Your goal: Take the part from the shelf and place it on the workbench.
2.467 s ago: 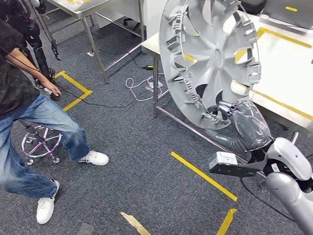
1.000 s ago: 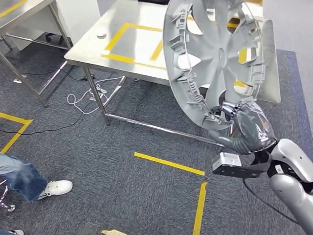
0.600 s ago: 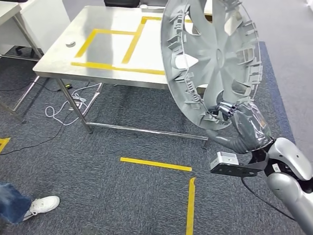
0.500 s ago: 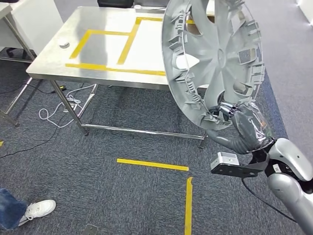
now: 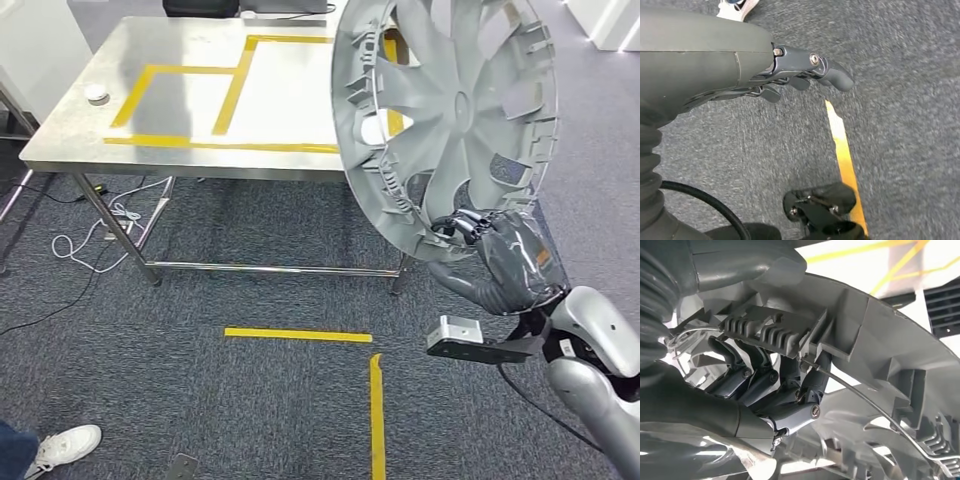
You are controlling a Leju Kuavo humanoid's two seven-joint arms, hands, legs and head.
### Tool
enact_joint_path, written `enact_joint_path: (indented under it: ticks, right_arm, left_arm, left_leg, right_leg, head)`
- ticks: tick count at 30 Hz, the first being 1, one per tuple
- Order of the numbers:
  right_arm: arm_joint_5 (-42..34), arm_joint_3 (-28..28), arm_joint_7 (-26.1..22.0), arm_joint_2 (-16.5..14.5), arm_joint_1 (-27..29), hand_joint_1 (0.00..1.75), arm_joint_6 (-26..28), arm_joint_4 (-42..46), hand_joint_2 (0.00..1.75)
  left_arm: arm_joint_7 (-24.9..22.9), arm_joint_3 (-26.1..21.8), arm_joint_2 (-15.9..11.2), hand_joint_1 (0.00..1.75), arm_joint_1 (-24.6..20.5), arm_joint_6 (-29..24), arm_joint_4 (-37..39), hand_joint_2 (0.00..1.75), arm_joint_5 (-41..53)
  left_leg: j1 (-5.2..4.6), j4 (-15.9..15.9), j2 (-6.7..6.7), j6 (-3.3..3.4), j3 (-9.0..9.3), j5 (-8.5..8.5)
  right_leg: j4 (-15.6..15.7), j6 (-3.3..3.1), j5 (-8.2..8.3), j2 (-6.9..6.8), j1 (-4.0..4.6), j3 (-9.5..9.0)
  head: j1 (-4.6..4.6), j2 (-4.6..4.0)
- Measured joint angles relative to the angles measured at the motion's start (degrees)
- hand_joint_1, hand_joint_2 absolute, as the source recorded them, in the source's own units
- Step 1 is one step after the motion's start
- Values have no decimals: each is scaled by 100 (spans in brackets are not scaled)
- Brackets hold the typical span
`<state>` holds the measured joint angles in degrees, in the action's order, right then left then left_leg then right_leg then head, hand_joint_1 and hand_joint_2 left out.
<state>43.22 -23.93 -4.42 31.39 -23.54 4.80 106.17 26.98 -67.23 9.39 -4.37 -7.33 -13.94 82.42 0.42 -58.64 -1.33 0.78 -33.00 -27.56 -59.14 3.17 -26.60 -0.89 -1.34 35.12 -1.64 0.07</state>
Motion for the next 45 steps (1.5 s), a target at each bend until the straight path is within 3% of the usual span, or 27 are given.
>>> enact_joint_path:
  ticks: [3, 5, 8, 9, 10, 11, 13, 15, 18, 20, 21, 23, 25, 26, 27, 29, 31, 35, 37, 39, 40, 41, 42, 44, 45]
  right_arm:
    - [62, 14, -55, 1, 79, 175, 69, -1, 175]
    - [75, 43, -102, 3, 141, 175, 102, -1, 175]
    - [86, 63, -131, 4, 209, 175, 133, -2, 175]
    - [88, 63, -137, 4, 229, 175, 142, -3, 175]
    - [91, 63, -140, 4, 246, 175, 150, -3, 175]
    - [94, 64, -142, 4, 256, 175, 154, -3, 175]
    - [99, 73, -144, 4, 263, 175, 155, -4, 175]
    - [100, 87, -143, 4, 265, 175, 159, -5, 175]
    - [102, 99, -154, 4, 272, 175, 170, -5, 175]
    - [103, 108, -172, 7, 274, 175, 171, -6, 175]
    - [103, 113, -179, 8, 275, 175, 171, -7, 175]
    - [104, 115, -194, 8, 284, 175, 170, -10, 175]
    - [104, 114, -208, 8, 302, 175, 168, -12, 175]
    - [104, 113, -215, 8, 304, 175, 166, -12, 175]
    - [104, 114, -220, 8, 303, 175, 164, -12, 175]
    - [104, 118, -227, 8, 293, 175, 162, -13, 175]
    - [105, 126, -236, 7, 292, 175, 161, -13, 175]
    - [109, 150, -242, 8, 315, 175, 159, -12, 175]
    - [110, 163, -242, 8, 315, 175, 155, -12, 175]
    - [114, 163, -246, 8, 323, 175, 152, -12, 175]
    - [115, 161, -248, 7, 328, 175, 151, -12, 175]
    - [115, 160, -250, 7, 333, 175, 150, -12, 175]
    - [115, 159, -250, 7, 335, 175, 150, -12, 175]
    - [115, 160, -248, 7, 340, 175, 150, -13, 175]
    - [116, 160, -247, 7, 340, 175, 148, -13, 175]
  left_arm:
    - [92, 13, -28, 0, 21, 145, 0, 175, 0]
    - [127, 21, -49, 0, 29, 186, 0, 175, 0]
    - [135, 31, -63, 0, 48, 209, 0, 175, 0]
    - [135, 33, -64, 0, 59, 212, 0, 175, 0]
    - [135, 34, -65, 0, 69, 212, 0, 175, 0]
    - [135, 35, -67, 0, 76, 213, 0, 175, 0]
    - [138, 38, -80, 0, 79, 213, 0, 175, 0]
    - [140, 41, -98, 0, 75, 213, 0, 175, 0]
    - [145, 48, -103, 0, 76, 216, 0, 175, 0]
    - [156, 58, -104, 0, 75, 224, 0, 175, 0]
    - [164, 66, -105, 0, 71, 229, 0, 175, 0]
    - [182, 84, -108, 0, 72, 239, 0, 175, 1]
    - [202, 99, -105, 0, 80, 243, 0, 175, 2]
    - [210, 108, -104, 0, 82, 244, 0, 175, 2]
    - [216, 117, -102, 0, 81, 244, 0, 175, 2]
    - [223, 132, -103, 0, 77, 241, 0, 175, 9]
    - [227, 138, -109, 0, 81, 236, 0, 175, 25]
    - [227, 142, -111, 0, 82, 222, 0, 175, 35]
    - [226, 143, -112, 0, 75, 219, 0, 175, 35]
    - [223, 144, -110, 0, 82, 219, 0, 175, 35]
    - [220, 144, -108, 0, 91, 219, 0, 175, 35]
    - [218, 144, -107, 0, 99, 219, 0, 175, 35]
    - [216, 144, -106, 0, 103, 219, 0, 175, 35]
    - [216, 144, -115, 0, 105, 219, 0, 175, 35]
    - [216, 144, -120, 0, 104, 219, 0, 175, 35]
  left_leg:
    - [2, -23, -8, -61, -1, -15]
    - [18, -222, 20, -104, -70, -176]
    - [20, -1273, 60, -138, -532, -700]
    - [20, -1579, 62, -134, -674, -792]
    - [17, -1686, 64, -119, -732, -766]
    - [12, -1572, 66, -93, -691, -632]
    - [-12, -848, 94, -1, -386, -206]
    - [-40, -222, 135, 74, -125, 20]
    - [-54, -30, 144, 86, -72, 35]
    - [-27, 40, 138, 114, -48, 75]
    - [-9, 72, 133, 131, -37, 94]
    - [-7, 78, 125, 149, -38, 99]
    - [-5, 75, 119, 148, -38, 95]
    - [0, 71, 117, 141, -34, 89]
    - [8, 63, 116, 126, -27, 78]
    - [8, 29, 118, 65, -21, 34]
    - [-13, -2, 119, -2, -31, 0]
    - [-2, -94, 107, -103, -18, -95]
    - [3, -623, 110, -148, -249, -345]
    - [4, -1404, 111, -160, -679, -604]
    - [2, -1638, 112, -152, -836, -619]
    - [-1, -1667, 113, -133, -900, -515]
    - [-9, -1477, 115, -100, -867, -306]
    - [-45, -769, 130, 10, -635, 177]
    - [-66, -438, 137, 64, -506, 290]
  right_leg:
    - [50, -124, -18, 24, 19, -34]
    - [57, -208, -12, 39, 13, -43]
    - [60, -278, -10, 68, 22, -40]
    - [59, -284, -11, 85, 31, -40]
    - [59, -286, -11, 104, 41, -42]
    - [58, -286, -11, 125, 52, -47]
    - [58, -285, -11, 159, 70, -60]
    - [51, -263, -4, 179, 91, -43]
    - [59, -177, 18, 185, 78, -3]
    - [-58, -118, -79, 166, 70, 72]
    - [-267, -93, -205, 156, 67, 176]
    - [-976, -49, -540, 143, 51, 509]
    - [-1480, -6, -662, 138, 35, 758]
    - [-1437, 11, -570, 133, 24, 740]
    - [-1165, 25, -390, 121, 9, 606]
    - [-381, 45, -93, 70, -8, 195]
    - [34, -10, -49, 51, 1, -42]
    - [66, -191, -101, 87, 8, -120]
    - [74, -265, -137, 87, 0, -180]
    - [74, -306, -186, 97, 15, -230]
    - [73, -312, -215, 109, 25, -263]
    - [73, -312, -251, 122, 35, -307]
    - [73, -309, -292, 135, 46, -362]
    - [81, -293, -391, 149, 67, -473]
    - [86, -269, -436, 158, 75, -513]
  head:
    - [22, 1]
    - [33, 1]
    - [52, -1]
    - [53, -1]
    - [54, -1]
    - [56, -1]
    - [57, -1]
    - [55, -1]
    - [53, 0]
    - [40, 0]
    - [26, 0]
    - [9, 0]
    - [10, -1]
    - [9, -1]
    - [9, -1]
    - [3, -1]
    - [8, 0]
    - [38, 1]
    - [72, 0]
    - [90, -1]
    - [91, -1]
    - [90, -1]
    - [90, -1]
    - [86, -1]
    - [85, -1]
